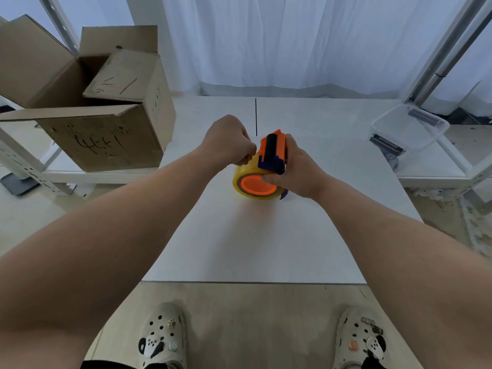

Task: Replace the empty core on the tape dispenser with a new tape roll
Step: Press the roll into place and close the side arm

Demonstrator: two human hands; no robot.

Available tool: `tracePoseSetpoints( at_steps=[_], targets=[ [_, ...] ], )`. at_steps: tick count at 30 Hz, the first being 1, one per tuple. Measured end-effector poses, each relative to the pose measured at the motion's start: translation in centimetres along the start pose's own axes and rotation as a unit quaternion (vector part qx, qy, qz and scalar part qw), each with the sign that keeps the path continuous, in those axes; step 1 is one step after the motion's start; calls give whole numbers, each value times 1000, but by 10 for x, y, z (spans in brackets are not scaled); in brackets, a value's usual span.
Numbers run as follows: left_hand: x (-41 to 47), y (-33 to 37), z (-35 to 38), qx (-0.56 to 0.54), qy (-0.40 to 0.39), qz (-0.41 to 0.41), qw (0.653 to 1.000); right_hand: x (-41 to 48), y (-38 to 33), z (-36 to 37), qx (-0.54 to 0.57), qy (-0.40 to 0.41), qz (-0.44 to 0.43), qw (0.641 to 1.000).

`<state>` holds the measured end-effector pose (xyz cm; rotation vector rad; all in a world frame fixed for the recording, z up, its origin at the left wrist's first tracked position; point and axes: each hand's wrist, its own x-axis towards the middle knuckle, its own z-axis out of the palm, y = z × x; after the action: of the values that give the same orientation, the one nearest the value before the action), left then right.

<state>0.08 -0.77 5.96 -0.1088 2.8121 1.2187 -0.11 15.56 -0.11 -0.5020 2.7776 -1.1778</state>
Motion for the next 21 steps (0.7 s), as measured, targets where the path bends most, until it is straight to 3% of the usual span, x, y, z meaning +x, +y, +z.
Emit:
tracePoseSetpoints(
  at_steps=[21],
  targets=[
    [-2,0,-30,-85,12,-30,996,-3,19,-12,134,-28,21,990]
  ],
)
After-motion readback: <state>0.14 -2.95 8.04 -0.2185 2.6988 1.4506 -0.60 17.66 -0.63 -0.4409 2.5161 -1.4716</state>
